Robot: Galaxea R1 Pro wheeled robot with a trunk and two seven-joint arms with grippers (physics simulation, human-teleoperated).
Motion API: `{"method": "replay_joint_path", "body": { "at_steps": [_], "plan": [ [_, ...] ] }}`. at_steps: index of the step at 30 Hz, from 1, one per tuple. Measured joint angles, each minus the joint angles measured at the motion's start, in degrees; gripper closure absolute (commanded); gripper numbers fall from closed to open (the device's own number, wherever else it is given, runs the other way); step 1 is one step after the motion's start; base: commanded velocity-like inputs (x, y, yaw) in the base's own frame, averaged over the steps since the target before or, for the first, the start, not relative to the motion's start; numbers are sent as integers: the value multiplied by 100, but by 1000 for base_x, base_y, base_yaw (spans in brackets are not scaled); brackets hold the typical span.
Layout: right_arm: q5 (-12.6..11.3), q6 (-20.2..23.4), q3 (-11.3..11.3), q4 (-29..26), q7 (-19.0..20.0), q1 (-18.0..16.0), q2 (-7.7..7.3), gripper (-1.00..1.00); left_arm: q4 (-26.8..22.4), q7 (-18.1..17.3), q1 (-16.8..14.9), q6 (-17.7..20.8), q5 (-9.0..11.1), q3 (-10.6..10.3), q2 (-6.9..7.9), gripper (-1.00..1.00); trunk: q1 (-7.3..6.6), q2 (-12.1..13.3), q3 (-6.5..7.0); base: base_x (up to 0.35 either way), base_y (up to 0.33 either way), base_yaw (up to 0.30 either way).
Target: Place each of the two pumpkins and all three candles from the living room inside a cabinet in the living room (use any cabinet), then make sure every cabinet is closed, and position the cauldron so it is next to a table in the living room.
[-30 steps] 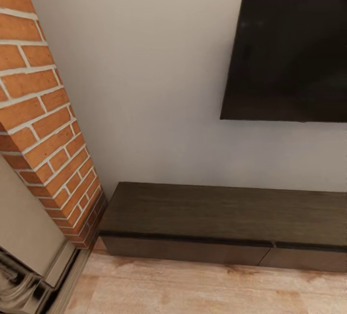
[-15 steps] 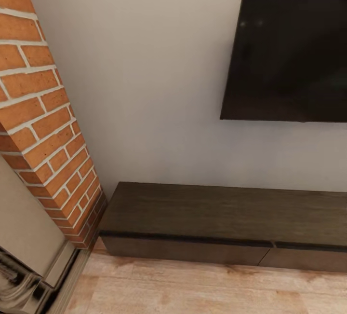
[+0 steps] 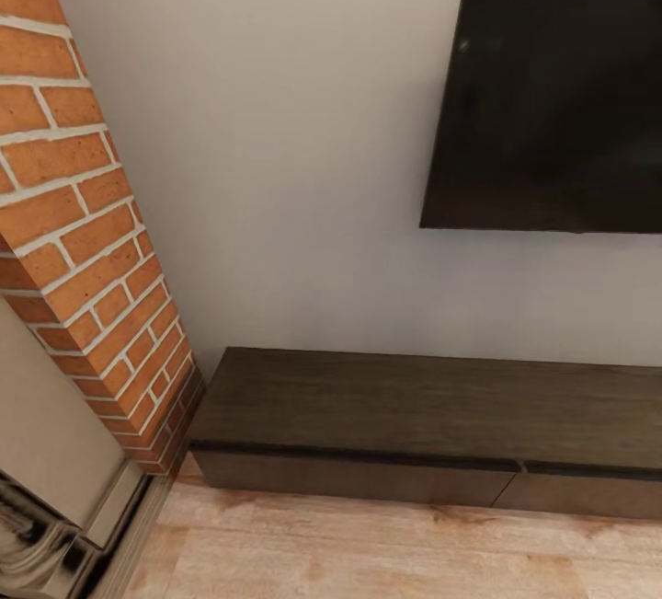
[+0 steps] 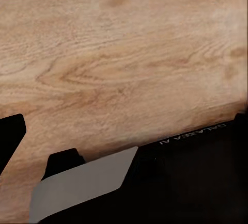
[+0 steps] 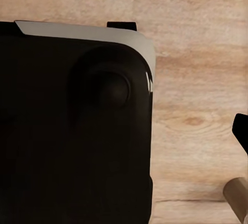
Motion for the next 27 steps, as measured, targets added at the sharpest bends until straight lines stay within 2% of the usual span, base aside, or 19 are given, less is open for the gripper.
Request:
{"method": "replay_joint_path", "body": {
  "at_steps": [6,10,13,16,18,21,25,27],
  "plan": [
    [11,-2,11,8,-6,1,22,-100,575,30,-6,-64,27,-17,199,-100,0,0,0,0,0,0],
    [12,-7,11,12,-8,0,24,-100,884,40,-8,-71,31,1,234,-100,0,0,0,0,0,0],
    [13,-10,11,11,-9,0,24,-100,944,49,-12,-61,13,12,276,-100,0,0,0,0,0,0],
    [13,-15,11,9,-9,0,24,-100,977,115,-13,-57,0,14,420,-100,0,0,0,0,0,0],
    [15,-17,11,9,-9,0,24,-100,956,134,-14,-56,-15,-4,462,-100,0,0,0,0,0,0],
    [18,-22,11,8,-9,0,20,-100,750,125,-31,-61,-29,-23,486,-100,0,0,0,0,0,0],
    [22,-28,16,9,-9,0,11,-100,155,84,-46,-67,-23,-35,474,-100,0,0,0,0,0,0],
    [28,-31,24,11,-9,0,4,-100,-478,-98,-50,-68,-14,-41,425,-100,0,0,1,0,0,0]
  ]
}}
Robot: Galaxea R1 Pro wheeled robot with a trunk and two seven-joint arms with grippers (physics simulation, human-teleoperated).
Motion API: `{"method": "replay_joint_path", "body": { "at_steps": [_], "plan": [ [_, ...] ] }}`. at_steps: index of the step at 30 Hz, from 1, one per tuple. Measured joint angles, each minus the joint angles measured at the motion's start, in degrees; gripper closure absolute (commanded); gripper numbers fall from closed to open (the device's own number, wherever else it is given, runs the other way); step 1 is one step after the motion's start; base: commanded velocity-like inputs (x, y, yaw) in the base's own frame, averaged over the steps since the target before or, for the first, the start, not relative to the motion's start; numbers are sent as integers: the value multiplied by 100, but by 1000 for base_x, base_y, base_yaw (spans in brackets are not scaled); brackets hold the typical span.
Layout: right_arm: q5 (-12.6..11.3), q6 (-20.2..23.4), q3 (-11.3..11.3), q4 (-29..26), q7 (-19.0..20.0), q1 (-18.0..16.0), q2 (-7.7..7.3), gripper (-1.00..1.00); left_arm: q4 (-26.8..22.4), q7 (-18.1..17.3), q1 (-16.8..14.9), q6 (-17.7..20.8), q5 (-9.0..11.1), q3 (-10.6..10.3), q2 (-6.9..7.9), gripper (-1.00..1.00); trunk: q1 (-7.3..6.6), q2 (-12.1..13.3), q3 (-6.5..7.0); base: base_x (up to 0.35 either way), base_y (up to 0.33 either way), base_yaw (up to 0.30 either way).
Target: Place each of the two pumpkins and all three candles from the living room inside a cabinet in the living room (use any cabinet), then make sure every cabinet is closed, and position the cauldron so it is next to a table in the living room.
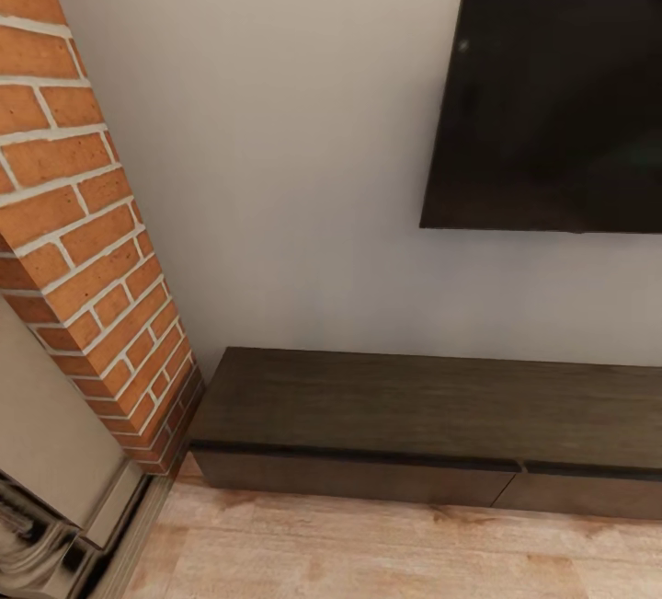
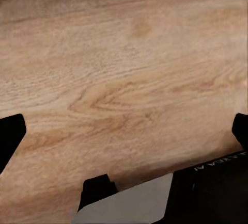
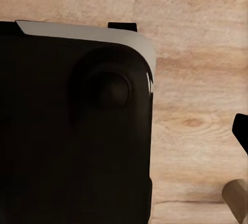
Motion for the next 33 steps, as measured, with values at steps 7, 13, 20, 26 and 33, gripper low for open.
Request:
{"method": "replay_joint_path", "body": {
  "at_steps": [7,13,20,26,33],
  "plan": [
    [9,3,6,-17,-5,0,-21,-100,-1323,-1904,-11,79,9,6,-111,-100,0,0,0,0,0,0],
    [15,4,13,-18,-24,0,-25,-100,-1768,-2503,-336,520,53,8,-306,-100,0,0,0,0,0,0],
    [304,5,9,-9,-29,0,-18,-100,-1995,-3745,-982,1821,70,-1,-741,-100,0,0,0,0,0,0],
    [414,5,6,-6,-35,0,-15,-100,-2472,-4242,-1346,2420,193,-2,-802,-100,0,0,0,0,0,0],
    [428,-4,5,-35,-35,0,-9,-100,-3106,-4559,-1913,2881,384,-5,-823,-100,0,0,0,0,0,0]
  ]
}}
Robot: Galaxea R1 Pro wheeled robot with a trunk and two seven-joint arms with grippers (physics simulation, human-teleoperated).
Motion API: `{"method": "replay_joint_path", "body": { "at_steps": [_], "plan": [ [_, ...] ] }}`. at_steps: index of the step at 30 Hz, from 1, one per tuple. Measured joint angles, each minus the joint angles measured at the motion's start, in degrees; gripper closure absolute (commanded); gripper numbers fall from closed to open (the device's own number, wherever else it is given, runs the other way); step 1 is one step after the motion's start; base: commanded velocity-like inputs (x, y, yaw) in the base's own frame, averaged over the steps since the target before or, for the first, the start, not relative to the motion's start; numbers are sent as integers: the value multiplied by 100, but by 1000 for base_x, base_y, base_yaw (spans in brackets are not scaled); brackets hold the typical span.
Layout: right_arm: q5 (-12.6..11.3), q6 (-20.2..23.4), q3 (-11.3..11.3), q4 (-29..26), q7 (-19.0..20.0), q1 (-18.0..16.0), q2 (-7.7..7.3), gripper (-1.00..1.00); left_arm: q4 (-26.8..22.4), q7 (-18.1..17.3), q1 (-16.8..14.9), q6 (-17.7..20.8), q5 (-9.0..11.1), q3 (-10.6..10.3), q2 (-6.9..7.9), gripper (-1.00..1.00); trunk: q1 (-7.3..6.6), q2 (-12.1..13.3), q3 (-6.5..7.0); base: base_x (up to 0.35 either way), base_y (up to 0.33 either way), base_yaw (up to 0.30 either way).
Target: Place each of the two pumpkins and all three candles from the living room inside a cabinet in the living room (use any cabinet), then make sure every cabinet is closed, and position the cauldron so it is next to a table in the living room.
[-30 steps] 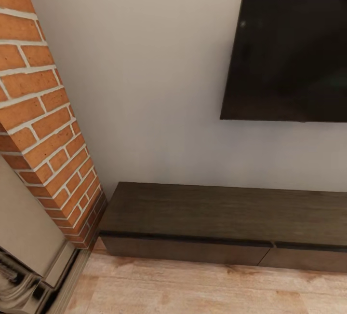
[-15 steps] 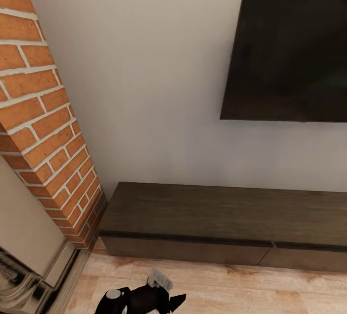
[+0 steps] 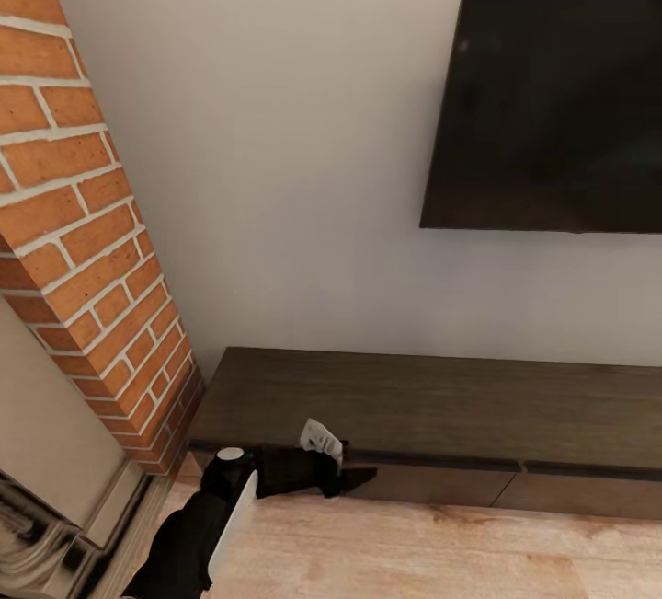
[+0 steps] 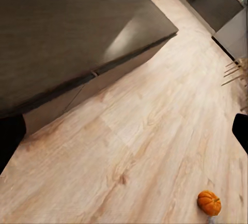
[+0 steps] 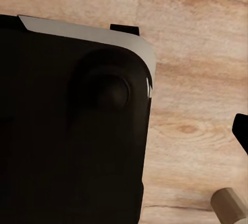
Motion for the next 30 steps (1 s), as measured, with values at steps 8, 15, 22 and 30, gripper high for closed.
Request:
{"method": "replay_joint_path", "body": {
  "at_steps": [8,15,22,30],
  "plan": [
    [104,99,31,-1006,37,-2,2,-100,-183,-12,-462,-75,180,1,-63,-100,0,0,0,0,0,0],
    [532,157,271,-2012,853,-9,9,-100,-323,1,-634,-546,1041,2,-114,-100,0,0,0,0,0,0],
    [548,302,281,-2728,2233,-155,7,-100,-397,-5,-828,-602,1183,-3,-115,-100,0,0,0,0,0,0],
    [3083,469,1095,-2865,-202,-454,269,-100,-643,-12,-890,-467,1194,-7,-123,-100,0,0,0,0,0,0]
  ]
}}
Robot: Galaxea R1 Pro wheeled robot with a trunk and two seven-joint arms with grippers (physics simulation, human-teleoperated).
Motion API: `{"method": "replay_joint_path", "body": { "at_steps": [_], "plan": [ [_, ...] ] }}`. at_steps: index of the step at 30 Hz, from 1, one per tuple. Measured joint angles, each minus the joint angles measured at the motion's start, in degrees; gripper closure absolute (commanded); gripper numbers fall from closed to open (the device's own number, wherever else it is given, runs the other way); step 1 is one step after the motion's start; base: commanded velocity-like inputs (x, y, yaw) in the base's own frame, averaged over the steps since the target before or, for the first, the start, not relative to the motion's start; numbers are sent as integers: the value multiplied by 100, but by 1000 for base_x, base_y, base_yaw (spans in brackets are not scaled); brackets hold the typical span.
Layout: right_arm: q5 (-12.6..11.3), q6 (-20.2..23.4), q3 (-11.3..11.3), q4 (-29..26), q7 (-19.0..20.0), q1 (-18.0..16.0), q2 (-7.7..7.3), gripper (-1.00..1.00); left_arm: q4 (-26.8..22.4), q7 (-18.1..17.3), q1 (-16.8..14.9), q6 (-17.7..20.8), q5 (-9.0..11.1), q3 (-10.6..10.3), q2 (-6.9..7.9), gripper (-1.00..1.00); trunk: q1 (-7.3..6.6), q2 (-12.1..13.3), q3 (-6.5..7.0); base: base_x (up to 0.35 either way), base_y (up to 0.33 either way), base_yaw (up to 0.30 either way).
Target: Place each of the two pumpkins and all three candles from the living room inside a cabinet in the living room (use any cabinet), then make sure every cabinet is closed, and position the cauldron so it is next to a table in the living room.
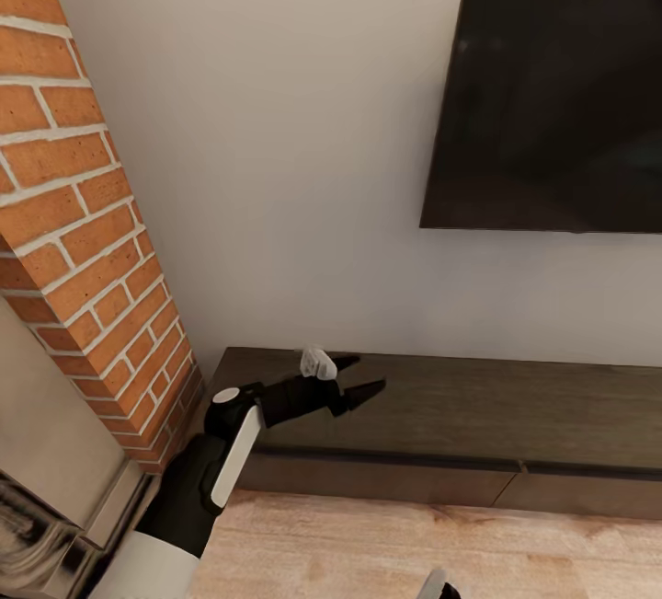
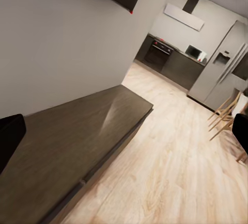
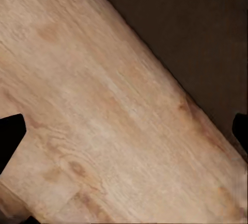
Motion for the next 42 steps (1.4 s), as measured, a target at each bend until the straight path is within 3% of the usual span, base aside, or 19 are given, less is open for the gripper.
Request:
{"method": "replay_joint_path", "body": {
  "at_steps": [1,3,4,8,11,13,17,20,21,23,24,30,35,42],
  "plan": [
    [200,18,44,19,-303,-3,47,-100,-25,0,-5,21,0,0,0,-100,0,0,0,0,0,0],
    [987,248,170,145,-1611,-9,199,-100,-205,0,-19,231,5,0,1,-100,0,0,0,0,0,0],
    [1130,326,191,177,-1866,-9,225,-100,-248,0,-21,283,8,0,0,-100,0,0,0,0,0,0],
    [2137,1010,326,379,-3502,-11,389,-100,-456,4,-26,462,38,0,-1,-100,0,0,0,0,0,0],
    [2858,1268,423,564,-4419,-12,422,-100,-573,-3,-26,485,43,-7,3,-100,0,0,0,0,0,0],
    [3199,1305,450,606,-4707,-12,412,-100,-599,-7,-26,488,44,-113,6,-100,0,0,0,0,0,0],
    [3430,1321,464,613,-4880,-12,390,-100,-617,-8,-26,489,54,-358,7,-100,0,0,0,0,0,0],
    [3494,1330,457,629,-5095,-11,388,-100,-602,-20,-26,494,300,-442,60,-100,0,0,0,0,0,0],
    [3530,1332,464,677,-5409,-12,378,-100,-610,-31,-26,470,458,-555,75,-100,0,0,0,0,0,0],
    [3554,1372,465,838,-5522,-12,375,-100,-612,-32,-21,444,471,-633,82,-100,0,0,0,0,0,0],
    [3561,1645,451,1035,-5573,-11,369,-100,-612,-30,-18,426,479,-677,85,-100,0,0,0,0,0,0],
    [3546,1964,427,1170,-5602,-287,368,-100,-598,-21,-18,419,479,-693,86,-100,0,0,0,0,0,0],
    [3516,1998,411,1336,-5607,-509,379,-100,-576,-10,-17,416,474,-694,87,-100,0,0,0,0,0,0],
    [3509,1960,408,1366,-5600,-570,377,-100,-573,-8,-17,402,474,-694,87,-100,0,0,0,0,0,0]
  ]
}}
